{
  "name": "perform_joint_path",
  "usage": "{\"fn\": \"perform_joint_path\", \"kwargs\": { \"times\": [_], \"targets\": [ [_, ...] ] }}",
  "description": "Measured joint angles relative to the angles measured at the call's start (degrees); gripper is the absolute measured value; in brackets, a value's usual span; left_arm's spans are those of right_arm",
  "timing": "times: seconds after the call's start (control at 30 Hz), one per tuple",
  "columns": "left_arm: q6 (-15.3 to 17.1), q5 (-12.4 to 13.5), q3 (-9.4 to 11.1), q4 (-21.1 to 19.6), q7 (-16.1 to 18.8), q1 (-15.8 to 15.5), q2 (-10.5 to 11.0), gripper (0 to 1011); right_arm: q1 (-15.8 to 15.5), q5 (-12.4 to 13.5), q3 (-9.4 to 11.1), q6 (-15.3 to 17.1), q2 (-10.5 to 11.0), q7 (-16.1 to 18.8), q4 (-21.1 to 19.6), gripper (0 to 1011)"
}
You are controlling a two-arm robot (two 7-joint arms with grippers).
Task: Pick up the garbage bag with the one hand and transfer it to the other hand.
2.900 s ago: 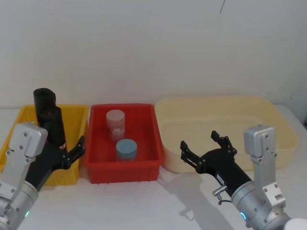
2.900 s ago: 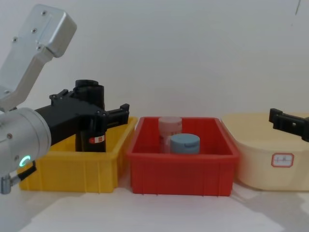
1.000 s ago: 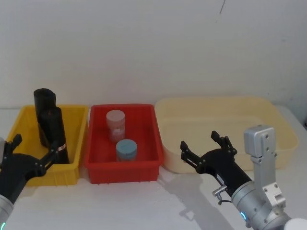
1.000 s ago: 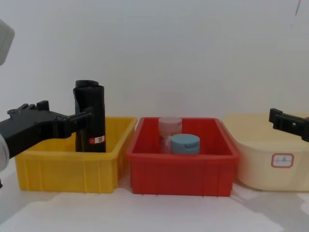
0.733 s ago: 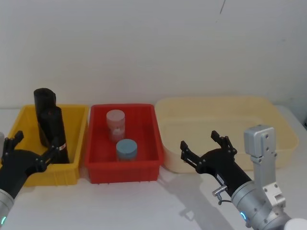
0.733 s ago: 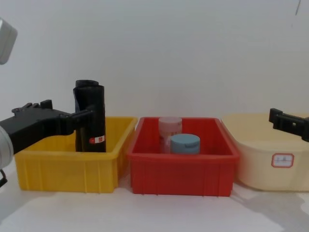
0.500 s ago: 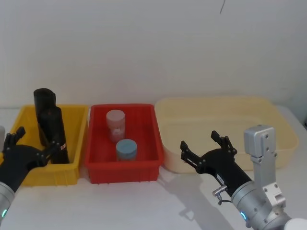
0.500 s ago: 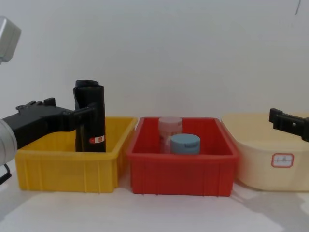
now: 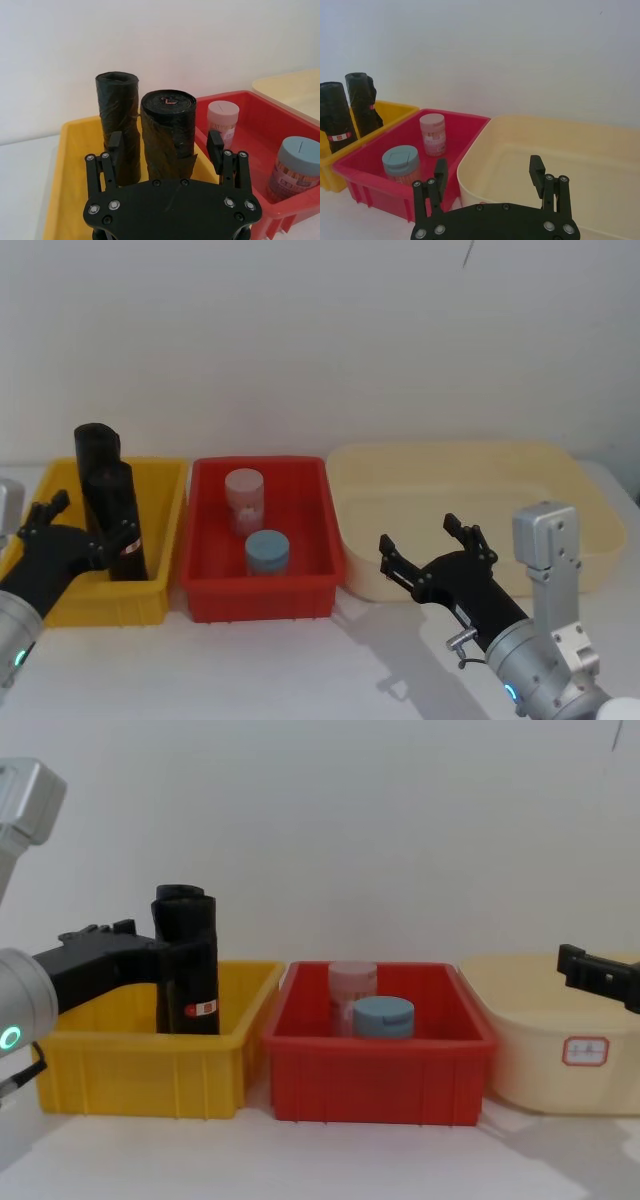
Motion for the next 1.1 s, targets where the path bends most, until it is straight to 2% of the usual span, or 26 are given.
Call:
{"fn": "perform_joint_path", "kwargs": {
  "times": [0.6, 0.9, 0.93, 1.1],
  "targets": [
    [-0.73, -1.00, 0.70, 7.97, -5.65, -5.52, -2.20, 980, 0.00, 0.00, 0.00, 0.00, 0.00, 0.00, 0.00, 1000],
    [-1.14, -1.36, 0.25, 9.32, -6.87, -6.49, -2.88, 774, 0.00, 0.00, 0.00, 0.00, 0.00, 0.00, 0.00, 1000],
    [-1.15, -1.40, 0.14, 9.32, -6.98, -6.52, -2.94, 718, 0.00, 0.00, 0.00, 0.00, 0.00, 0.00, 0.00, 1000],
    [-0.91, -1.43, -0.12, 8.79, -7.26, -6.53, -2.92, 586, 0.00, 0.00, 0.00, 0.00, 0.00, 0.00, 0.00, 1000]
  ]
}}
